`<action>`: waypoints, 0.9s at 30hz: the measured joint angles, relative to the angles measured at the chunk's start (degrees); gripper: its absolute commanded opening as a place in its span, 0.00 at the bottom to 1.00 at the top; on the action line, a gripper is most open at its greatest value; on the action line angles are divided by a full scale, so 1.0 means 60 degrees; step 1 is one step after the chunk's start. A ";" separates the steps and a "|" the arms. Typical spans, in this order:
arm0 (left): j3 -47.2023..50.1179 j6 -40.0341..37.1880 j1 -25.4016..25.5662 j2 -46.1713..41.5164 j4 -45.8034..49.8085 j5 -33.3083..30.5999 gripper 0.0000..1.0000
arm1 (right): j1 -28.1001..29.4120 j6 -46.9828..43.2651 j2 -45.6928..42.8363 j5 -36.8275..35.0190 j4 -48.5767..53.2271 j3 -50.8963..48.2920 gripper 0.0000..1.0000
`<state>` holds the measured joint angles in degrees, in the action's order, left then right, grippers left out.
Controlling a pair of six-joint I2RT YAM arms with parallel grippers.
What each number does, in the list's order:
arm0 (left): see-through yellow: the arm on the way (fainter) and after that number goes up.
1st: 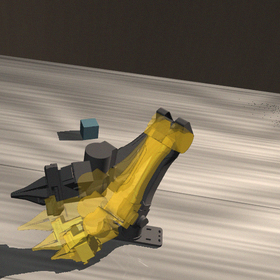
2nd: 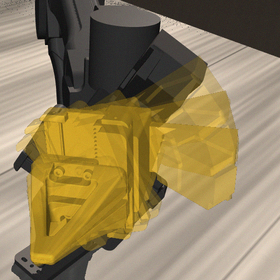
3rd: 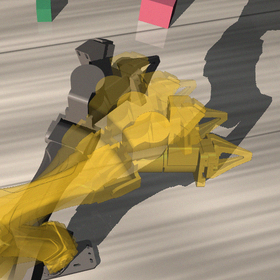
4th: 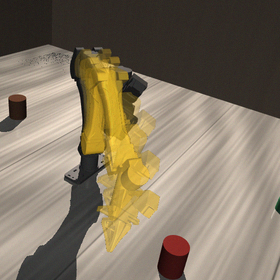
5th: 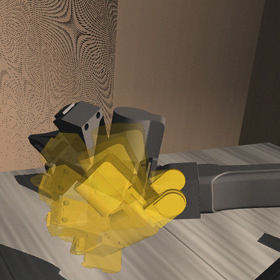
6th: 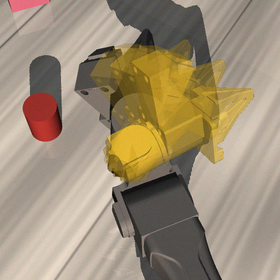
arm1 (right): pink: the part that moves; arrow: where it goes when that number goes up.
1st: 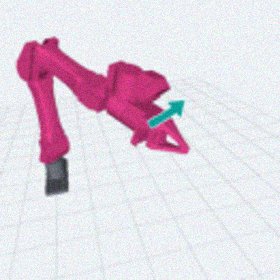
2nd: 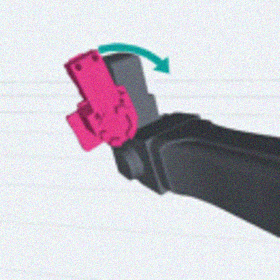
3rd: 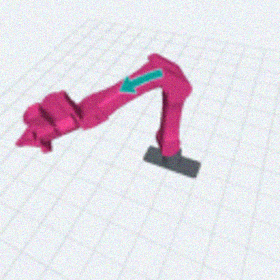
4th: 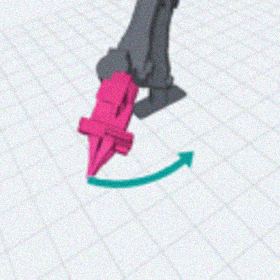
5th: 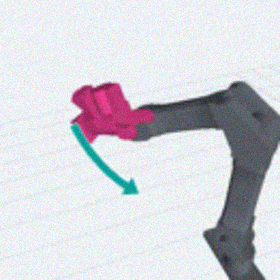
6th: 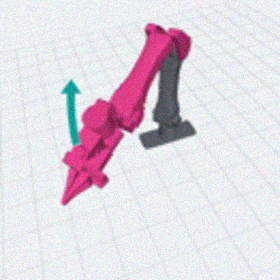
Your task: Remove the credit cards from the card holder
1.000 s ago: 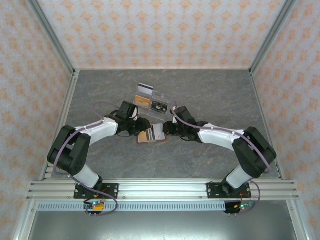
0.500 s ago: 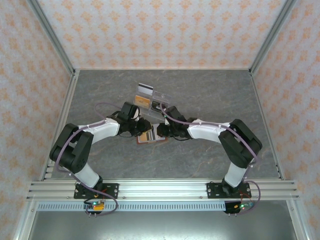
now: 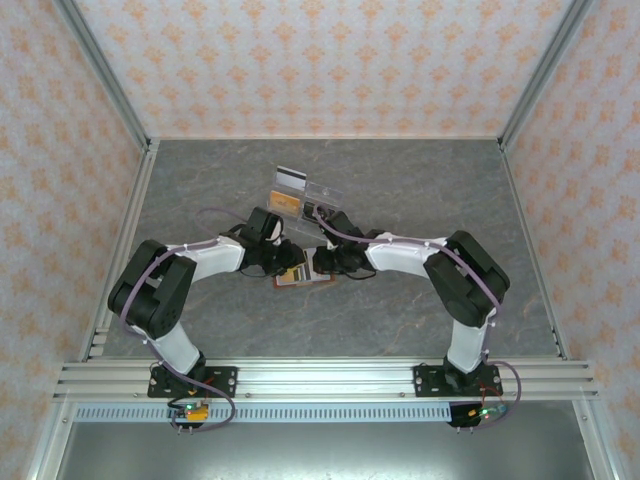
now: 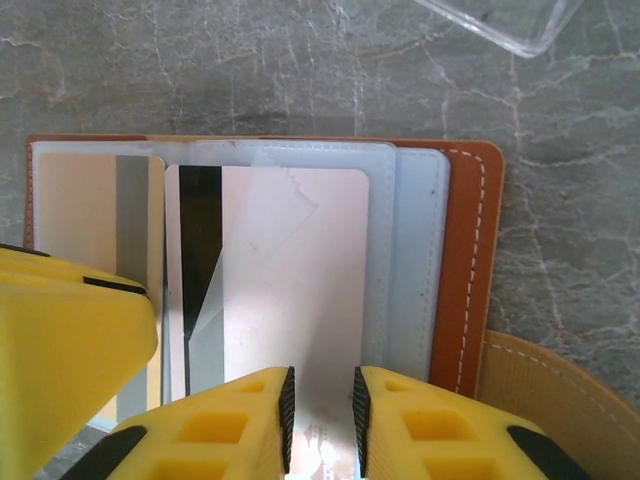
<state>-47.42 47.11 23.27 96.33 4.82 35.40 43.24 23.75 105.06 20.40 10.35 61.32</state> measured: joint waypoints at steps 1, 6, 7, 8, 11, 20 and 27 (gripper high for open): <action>-0.0007 0.0000 0.0000 0.0011 0.0000 0.0000 0.24 | 0.0000 0.0000 0.0022 0.0004 0.0033 0.0044 0.25; -0.0007 0.0000 0.0004 0.0098 -0.0004 0.0000 0.25 | 0.0000 0.0000 0.0091 0.0029 0.0109 0.0117 0.25; -0.0007 -0.0004 0.0000 0.0113 -0.0004 0.0018 0.24 | 0.0000 0.0000 0.0091 0.0029 0.0124 0.0120 0.25; -0.0007 -0.0004 0.0004 0.0117 -0.0011 0.0025 0.24 | 0.0000 0.0000 0.0091 0.0029 0.0135 0.0131 0.25; -0.0007 -0.0007 0.0058 0.0117 -0.0040 0.0029 0.24 | 0.0000 0.0000 0.0146 0.0033 0.0186 0.0189 0.24; -0.0011 -0.0036 0.0124 0.0175 -0.0226 0.0131 0.21 | -0.0007 0.0000 0.0251 0.0073 0.0208 0.0284 0.21; -0.0018 -0.0036 0.0127 0.0244 -0.0291 0.0138 0.21 | -0.0007 0.0004 0.0291 0.0073 0.0291 0.0361 0.21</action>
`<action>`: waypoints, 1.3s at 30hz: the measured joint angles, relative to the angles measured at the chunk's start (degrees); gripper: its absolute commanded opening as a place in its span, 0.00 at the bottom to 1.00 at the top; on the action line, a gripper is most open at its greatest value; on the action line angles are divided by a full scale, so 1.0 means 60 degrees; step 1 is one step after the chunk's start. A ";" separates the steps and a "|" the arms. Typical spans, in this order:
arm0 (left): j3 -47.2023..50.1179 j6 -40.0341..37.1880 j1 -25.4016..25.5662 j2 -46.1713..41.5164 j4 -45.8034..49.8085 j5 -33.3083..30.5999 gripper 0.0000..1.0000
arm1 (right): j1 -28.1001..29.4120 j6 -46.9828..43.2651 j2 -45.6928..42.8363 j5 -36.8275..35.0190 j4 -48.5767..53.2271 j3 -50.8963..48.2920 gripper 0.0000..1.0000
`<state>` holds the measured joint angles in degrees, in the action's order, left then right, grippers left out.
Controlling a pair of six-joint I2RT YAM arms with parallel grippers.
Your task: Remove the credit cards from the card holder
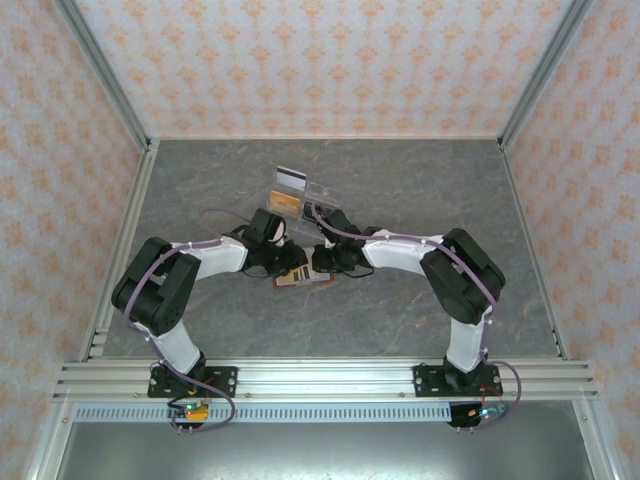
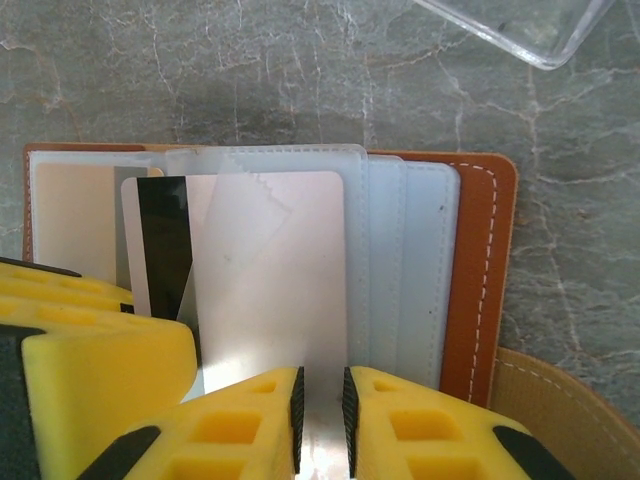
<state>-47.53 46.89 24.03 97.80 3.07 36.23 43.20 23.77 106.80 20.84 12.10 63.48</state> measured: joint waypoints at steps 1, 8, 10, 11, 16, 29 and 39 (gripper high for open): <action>0.0000 0.0000 0.0000 0.0000 -0.0011 0.0000 0.21 | 0.0000 0.0000 0.0015 0.0000 0.0022 0.0015 0.21; 0.0004 0.0000 -0.0004 -0.0120 -0.0197 0.0127 0.21 | -0.0029 0.0004 0.0073 -0.0004 0.0175 0.0135 0.20; 0.0004 0.0000 -0.0004 -0.0222 -0.0237 0.0135 0.20 | -0.0036 0.0007 0.0087 -0.0004 0.0204 0.0175 0.20; 0.0004 0.0000 -0.0004 -0.0259 -0.0248 0.0135 0.19 | -0.0040 0.0007 0.0102 -0.0004 0.0215 0.0189 0.20; 0.0033 0.0000 -0.0069 -0.0386 -0.0328 0.0120 0.14 | -0.0044 0.0011 0.0138 -0.0004 0.0288 0.0248 0.20; 0.0120 -0.0248 -0.0182 -0.0583 -0.0248 -0.0044 0.00 | -0.0047 0.0011 0.0211 -0.0004 0.0346 0.0331 0.20; 0.0127 -0.1271 -0.0940 -0.2320 0.1716 -0.0922 0.00 | -0.0084 -0.0095 0.0069 0.0120 -0.0062 0.0055 0.24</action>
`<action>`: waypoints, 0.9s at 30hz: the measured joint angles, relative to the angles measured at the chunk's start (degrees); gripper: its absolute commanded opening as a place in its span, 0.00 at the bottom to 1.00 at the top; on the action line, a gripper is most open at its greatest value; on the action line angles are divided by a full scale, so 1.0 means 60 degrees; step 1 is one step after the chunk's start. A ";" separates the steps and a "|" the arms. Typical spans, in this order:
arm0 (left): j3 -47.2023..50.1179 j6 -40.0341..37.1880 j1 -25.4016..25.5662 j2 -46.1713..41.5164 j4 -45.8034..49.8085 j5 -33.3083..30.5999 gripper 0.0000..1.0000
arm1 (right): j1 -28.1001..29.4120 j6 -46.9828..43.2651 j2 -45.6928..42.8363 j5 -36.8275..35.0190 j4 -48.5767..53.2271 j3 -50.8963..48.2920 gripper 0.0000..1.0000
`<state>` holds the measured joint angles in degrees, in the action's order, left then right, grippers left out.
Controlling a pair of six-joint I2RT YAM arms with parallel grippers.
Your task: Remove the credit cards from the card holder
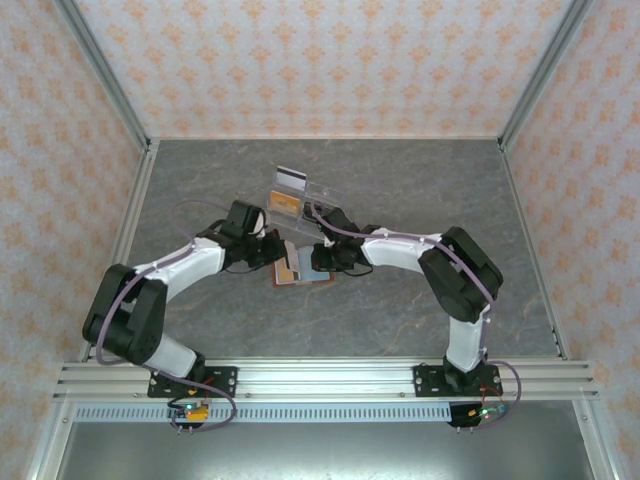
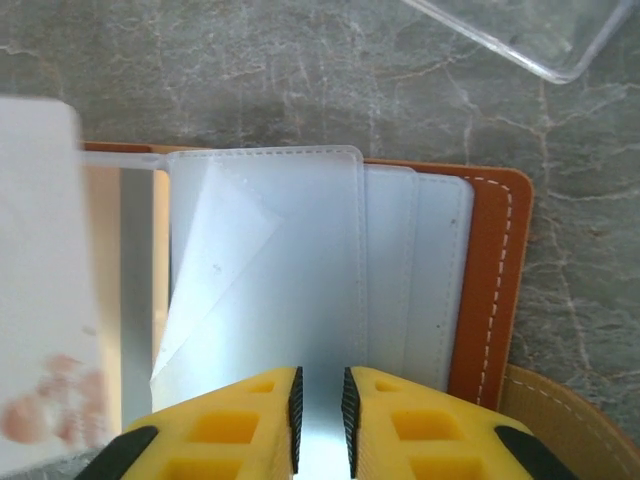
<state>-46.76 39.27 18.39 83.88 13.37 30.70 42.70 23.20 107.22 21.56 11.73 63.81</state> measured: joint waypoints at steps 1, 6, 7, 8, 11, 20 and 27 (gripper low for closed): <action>0.0000 -0.0062 -0.0076 -0.0219 0.0138 -0.0076 0.00 | 0.0000 -0.0036 -0.0073 0.0029 -0.0120 -0.0113 0.25; -0.0004 -0.0306 -0.0470 -0.1475 0.0659 -0.0448 0.00 | -0.0029 -0.0047 -0.0805 0.0087 -0.0284 -0.0688 0.36; -0.0004 -0.0310 -0.0532 -0.1647 0.0667 -0.0455 0.00 | -0.0044 -0.0004 -0.1005 0.0087 -0.0288 -0.0729 0.39; -0.0004 -0.0302 -0.0590 -0.1851 0.0663 -0.0459 0.00 | -0.0058 0.0091 -0.1271 0.0087 -0.0321 -0.0754 0.44; -0.0007 -0.0215 -0.0707 -0.2284 0.0506 -0.0444 0.00 | -0.0076 0.0459 -0.2047 0.0178 -0.0794 -0.0761 0.54; 0.0423 0.1858 -0.0780 -0.2459 -0.2291 0.0342 0.00 | -0.0517 0.2277 -0.2397 0.1708 -0.3322 -0.0663 0.72; 0.0521 0.3133 -0.0780 -0.2459 -0.3646 0.0820 0.00 | -0.1056 0.4149 -0.1512 0.3027 -0.5515 -0.0510 0.71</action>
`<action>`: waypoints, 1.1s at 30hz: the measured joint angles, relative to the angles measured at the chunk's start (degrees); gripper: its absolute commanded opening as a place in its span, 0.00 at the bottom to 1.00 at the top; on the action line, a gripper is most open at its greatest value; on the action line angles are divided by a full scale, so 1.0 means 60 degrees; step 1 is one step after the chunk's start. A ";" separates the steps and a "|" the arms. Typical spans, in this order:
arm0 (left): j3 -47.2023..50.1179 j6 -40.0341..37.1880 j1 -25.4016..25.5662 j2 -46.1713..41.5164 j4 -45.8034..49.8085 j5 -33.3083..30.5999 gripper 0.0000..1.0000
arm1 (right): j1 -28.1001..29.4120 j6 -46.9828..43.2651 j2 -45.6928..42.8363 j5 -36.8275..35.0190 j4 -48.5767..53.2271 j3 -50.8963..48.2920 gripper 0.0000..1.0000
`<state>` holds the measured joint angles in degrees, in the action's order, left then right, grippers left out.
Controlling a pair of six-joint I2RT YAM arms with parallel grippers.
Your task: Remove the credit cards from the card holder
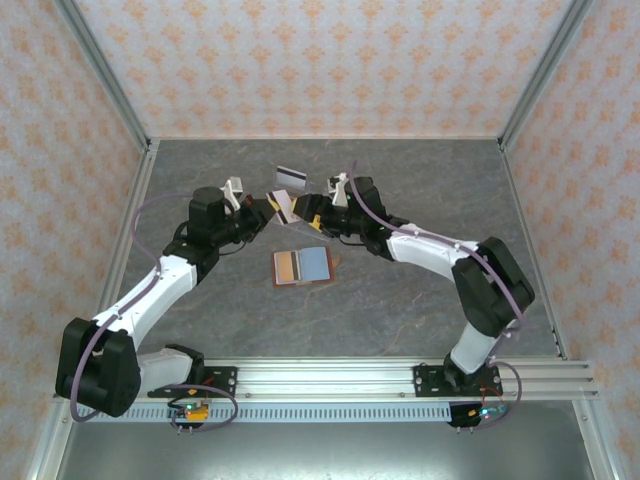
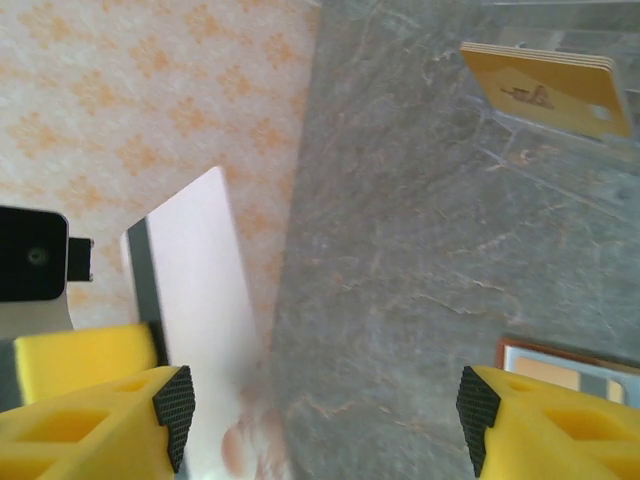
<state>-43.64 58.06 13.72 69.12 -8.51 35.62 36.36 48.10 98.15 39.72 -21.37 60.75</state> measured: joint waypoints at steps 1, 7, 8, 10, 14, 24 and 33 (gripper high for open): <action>0.0000 0.0113 0.0000 -0.0004 -0.0127 0.0033 0.00 | -0.0047 0.0233 0.0102 0.0153 -0.0240 0.0000 0.70; 0.0157 0.0586 -0.0106 -0.0087 -0.0590 0.0120 0.00 | -0.0270 0.1348 0.0382 0.0936 -0.1603 0.0004 0.56; 0.0178 0.0641 -0.0109 -0.0106 -0.0648 0.0168 0.00 | -0.0284 0.1479 0.0386 0.1049 -0.1785 0.0004 0.53; 0.0200 0.0739 -0.0127 -0.0135 -0.0732 0.0219 0.00 | -0.0291 0.1701 0.0386 0.1242 -0.2084 0.0004 0.50; 0.0328 0.0860 -0.0186 -0.0208 -0.0925 0.0262 0.00 | -0.0291 0.2076 0.0386 0.1541 -0.2645 0.0004 0.45; 0.0430 0.1086 -0.0251 -0.0211 -0.1253 0.0313 0.01 | -0.0342 0.2663 0.0466 0.1781 -0.3359 -0.0076 0.18; 0.0550 0.1144 -0.0306 -0.0211 -0.1417 0.0328 0.06 | -0.0364 0.2557 0.0484 0.1821 -0.3279 -0.0087 0.00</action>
<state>-40.34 64.93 11.88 67.85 -17.02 37.58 34.17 63.44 101.06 50.65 -41.04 60.23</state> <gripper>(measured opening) 0.047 0.040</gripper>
